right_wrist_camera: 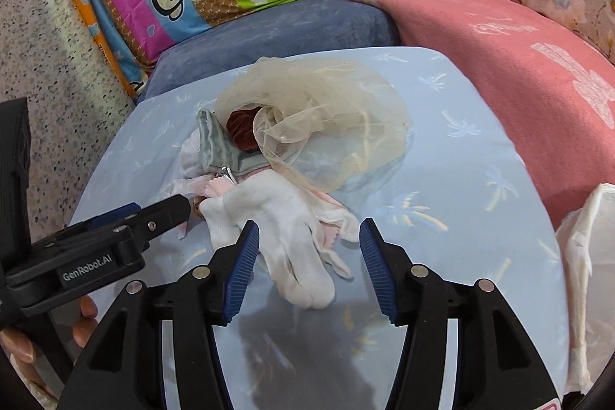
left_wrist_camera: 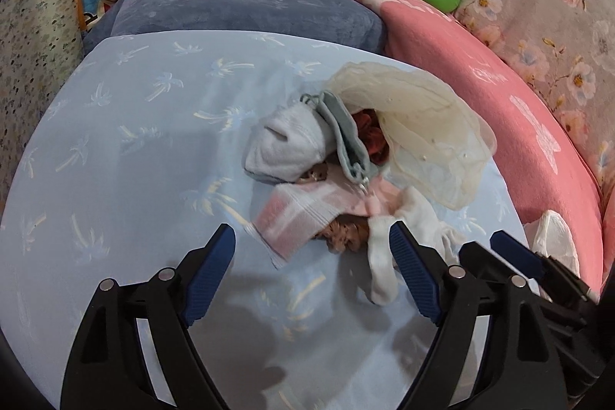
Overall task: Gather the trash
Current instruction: 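Grasp the white gloves with the right gripper while the left gripper grasps the beige mesh bag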
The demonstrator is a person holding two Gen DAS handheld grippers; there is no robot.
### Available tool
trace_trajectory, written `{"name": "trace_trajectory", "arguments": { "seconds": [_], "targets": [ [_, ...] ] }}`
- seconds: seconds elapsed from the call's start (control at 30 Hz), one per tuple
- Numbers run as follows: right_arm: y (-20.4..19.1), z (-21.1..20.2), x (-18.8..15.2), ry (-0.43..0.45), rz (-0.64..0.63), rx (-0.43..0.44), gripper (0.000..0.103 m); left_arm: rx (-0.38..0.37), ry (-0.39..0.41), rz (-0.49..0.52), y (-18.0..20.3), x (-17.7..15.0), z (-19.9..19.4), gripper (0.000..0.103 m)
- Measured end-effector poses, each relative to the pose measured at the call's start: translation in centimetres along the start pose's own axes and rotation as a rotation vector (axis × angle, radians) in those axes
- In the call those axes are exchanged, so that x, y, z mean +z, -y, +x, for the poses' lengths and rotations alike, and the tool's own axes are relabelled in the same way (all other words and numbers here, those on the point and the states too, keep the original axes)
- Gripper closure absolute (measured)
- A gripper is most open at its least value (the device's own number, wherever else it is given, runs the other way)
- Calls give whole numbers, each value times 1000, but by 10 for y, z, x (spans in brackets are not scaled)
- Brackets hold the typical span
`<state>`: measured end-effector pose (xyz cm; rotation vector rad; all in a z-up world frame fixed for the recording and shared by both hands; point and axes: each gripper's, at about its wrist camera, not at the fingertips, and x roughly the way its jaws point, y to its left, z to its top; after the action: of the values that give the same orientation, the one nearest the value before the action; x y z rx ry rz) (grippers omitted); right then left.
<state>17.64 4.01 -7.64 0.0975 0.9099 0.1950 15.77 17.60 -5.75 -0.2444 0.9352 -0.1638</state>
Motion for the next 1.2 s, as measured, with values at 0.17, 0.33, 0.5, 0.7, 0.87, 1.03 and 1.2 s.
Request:
{"name": "trace_trajectory", "arguments": {
  "seconds": [0.17,0.33,0.5,0.7,0.87,1.03,1.2],
  "targets": [
    [-2,21,5,-26,13,9,49,-11,6,-2,-5,9,5,24],
    [-1,38,2,-58,22,17,49,-20,3,0,-7,13,11,24],
    [1,46,-1,-85,26,43,85,-24,-1,3,-5,14,14,24],
    [7,33,-3,-65,50,60,96,-33,14,17,4,17,10,25],
    [20,6,-4,-16,92,49,96,-60,30,42,22,22,5,25],
    [39,-16,-4,24,129,27,96,-89,28,68,50,26,7,24],
    [63,-32,-2,67,179,20,96,-107,23,75,73,37,18,24]
  ]
}}
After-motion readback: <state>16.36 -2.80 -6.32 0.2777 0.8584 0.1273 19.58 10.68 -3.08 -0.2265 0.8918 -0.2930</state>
